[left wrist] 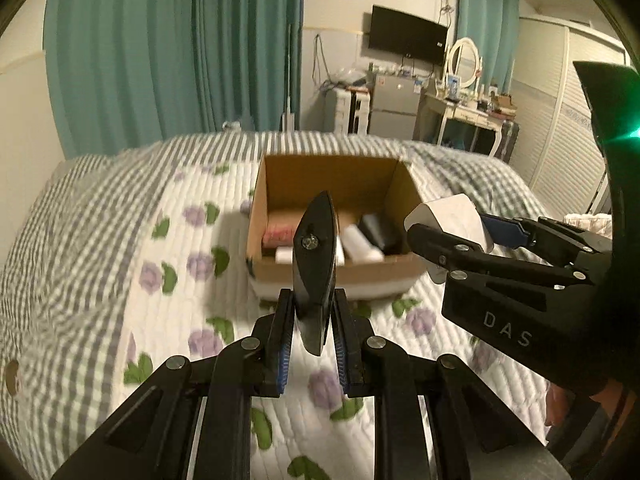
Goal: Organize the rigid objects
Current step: 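Lift the remote and power bank into the box and release both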
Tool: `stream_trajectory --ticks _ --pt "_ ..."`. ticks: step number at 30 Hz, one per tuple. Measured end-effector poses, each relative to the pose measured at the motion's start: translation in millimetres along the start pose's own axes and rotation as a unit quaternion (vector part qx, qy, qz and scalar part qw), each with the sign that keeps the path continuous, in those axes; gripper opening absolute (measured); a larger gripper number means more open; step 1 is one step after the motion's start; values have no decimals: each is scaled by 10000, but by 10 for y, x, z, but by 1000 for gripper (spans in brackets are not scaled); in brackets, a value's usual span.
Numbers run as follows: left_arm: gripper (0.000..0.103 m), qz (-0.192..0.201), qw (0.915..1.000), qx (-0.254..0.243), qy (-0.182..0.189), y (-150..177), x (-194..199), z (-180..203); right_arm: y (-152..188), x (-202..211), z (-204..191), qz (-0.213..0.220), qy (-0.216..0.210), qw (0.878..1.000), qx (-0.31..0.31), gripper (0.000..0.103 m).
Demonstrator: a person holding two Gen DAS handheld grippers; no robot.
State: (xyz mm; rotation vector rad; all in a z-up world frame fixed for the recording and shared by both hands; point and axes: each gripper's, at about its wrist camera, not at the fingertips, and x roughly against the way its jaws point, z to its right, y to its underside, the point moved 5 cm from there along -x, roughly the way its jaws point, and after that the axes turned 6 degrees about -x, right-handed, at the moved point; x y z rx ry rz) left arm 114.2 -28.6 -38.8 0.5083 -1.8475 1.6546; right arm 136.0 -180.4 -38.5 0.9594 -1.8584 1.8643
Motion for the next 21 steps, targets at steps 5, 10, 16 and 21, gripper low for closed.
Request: stream_trajectory --ticks 5,10,16,21 --pt "19 282 9996 -76 -17 -394 6 -10 -336 70 49 253 40 9996 79 51" --pt "19 351 9992 -140 -95 -726 -116 -98 -628 -10 167 376 141 9991 100 51" --pt "19 101 9997 -224 11 -947 -468 -184 -817 -276 309 304 254 9992 112 51" --pt "19 -139 9996 -234 -12 -922 -871 -187 -791 -636 432 114 211 9997 30 51"
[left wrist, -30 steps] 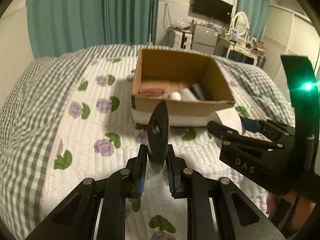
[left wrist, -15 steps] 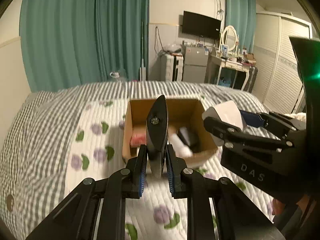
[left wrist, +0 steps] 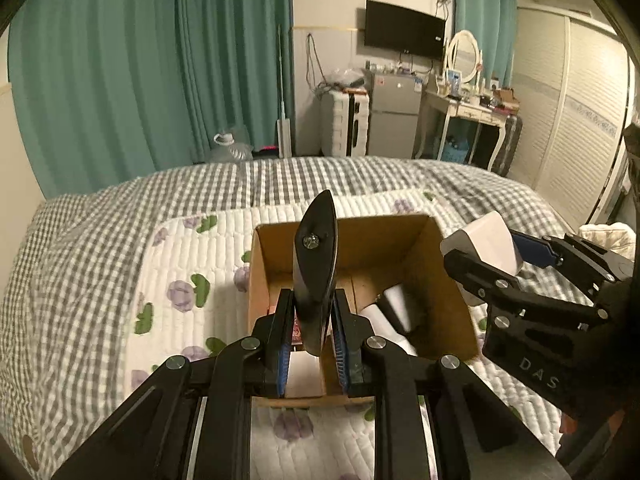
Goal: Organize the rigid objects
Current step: 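Lift the remote and power bank into the box and release both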
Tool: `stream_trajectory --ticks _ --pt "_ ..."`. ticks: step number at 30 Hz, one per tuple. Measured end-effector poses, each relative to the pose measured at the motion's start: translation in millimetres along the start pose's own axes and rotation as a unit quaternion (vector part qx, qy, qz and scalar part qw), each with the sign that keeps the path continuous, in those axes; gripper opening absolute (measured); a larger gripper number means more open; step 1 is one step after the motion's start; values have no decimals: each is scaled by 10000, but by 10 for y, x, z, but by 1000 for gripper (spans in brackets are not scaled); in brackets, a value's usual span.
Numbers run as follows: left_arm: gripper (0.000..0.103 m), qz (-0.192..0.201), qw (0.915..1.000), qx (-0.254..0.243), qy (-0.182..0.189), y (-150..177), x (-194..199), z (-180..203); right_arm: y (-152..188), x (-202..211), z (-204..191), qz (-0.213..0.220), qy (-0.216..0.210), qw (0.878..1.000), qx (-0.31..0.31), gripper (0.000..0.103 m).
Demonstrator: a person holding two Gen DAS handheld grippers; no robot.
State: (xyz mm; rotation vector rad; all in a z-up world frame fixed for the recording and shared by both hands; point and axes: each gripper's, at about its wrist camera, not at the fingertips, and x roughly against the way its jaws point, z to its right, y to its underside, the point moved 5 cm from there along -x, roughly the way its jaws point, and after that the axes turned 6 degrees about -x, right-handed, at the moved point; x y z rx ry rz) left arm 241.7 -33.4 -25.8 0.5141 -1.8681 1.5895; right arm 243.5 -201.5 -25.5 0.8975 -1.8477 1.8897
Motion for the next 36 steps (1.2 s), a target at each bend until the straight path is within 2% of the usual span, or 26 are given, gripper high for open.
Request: stream_trajectory --ticks 5,12,16,19,25,31,36 --pt "19 -212 9998 -12 55 4 -383 31 75 -352 59 -206 -29 9998 -21 51" --pt "19 -96 9999 -76 12 -149 -710 80 80 -695 154 -324 56 9994 50 51" --pt "19 -155 9997 -180 -51 -166 -889 99 78 -832 224 -366 45 9993 -6 51" --pt "19 -248 9997 -70 -20 -140 -953 75 107 -893 251 -397 35 9992 -14 51" --pt "22 -114 9999 15 5 -201 -820 -5 151 -930 277 -449 60 9989 -74 51" --pt "22 170 9999 -9 -26 -304 -485 -95 136 -861 239 -425 116 9990 -34 51" --pt "22 207 9998 -36 -60 -295 -358 -154 143 -856 179 -469 137 9988 -11 51"
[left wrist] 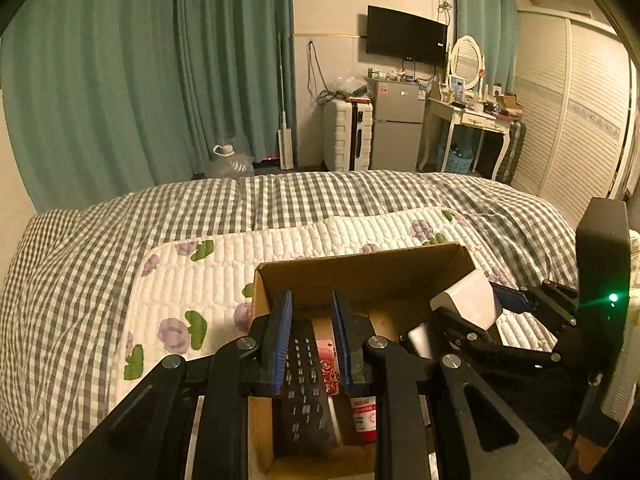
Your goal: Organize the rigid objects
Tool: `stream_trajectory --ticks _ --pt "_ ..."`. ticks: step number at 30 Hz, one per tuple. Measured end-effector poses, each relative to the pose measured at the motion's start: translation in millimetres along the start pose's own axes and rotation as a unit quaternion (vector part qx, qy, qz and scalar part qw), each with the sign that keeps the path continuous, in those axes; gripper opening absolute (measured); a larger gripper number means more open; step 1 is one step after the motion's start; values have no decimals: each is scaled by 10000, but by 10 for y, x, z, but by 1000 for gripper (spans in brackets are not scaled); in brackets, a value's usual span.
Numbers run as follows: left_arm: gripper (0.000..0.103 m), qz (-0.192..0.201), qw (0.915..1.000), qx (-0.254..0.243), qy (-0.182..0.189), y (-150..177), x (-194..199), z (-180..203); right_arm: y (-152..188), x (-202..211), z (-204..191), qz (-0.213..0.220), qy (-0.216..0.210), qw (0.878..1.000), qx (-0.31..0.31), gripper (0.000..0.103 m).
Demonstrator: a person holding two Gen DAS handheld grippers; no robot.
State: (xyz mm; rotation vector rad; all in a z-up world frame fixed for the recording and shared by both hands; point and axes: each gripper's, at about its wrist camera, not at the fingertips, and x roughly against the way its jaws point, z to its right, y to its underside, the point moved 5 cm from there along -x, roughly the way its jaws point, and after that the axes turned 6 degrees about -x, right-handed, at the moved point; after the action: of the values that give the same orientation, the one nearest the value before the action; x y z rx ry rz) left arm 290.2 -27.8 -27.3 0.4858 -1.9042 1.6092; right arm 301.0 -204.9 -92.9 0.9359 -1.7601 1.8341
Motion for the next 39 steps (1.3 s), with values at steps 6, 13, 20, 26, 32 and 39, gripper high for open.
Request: stream_trajectory --ticks 6,13,20,26,32,39 --pt "22 -107 9998 89 -129 128 -76 -91 -2 -112 -41 -110 -75 9999 -59 51" --pt "22 -190 9995 192 -160 279 -234 -136 -20 -453 -69 -363 -63 9992 -160 52" --pt "38 -157 9995 227 -127 363 -211 -116 -65 -368 -82 -1 119 9998 -174 77" --pt "67 83 9995 196 -237 334 144 -38 -44 -20 -45 88 126 9995 -277 77" --pt "97 609 9969 67 -498 270 772 37 42 595 24 424 279 9980 -366 87" --pt "103 1001 9929 40 -646 305 1394 97 142 1523 42 1131 484 9912 -491 103"
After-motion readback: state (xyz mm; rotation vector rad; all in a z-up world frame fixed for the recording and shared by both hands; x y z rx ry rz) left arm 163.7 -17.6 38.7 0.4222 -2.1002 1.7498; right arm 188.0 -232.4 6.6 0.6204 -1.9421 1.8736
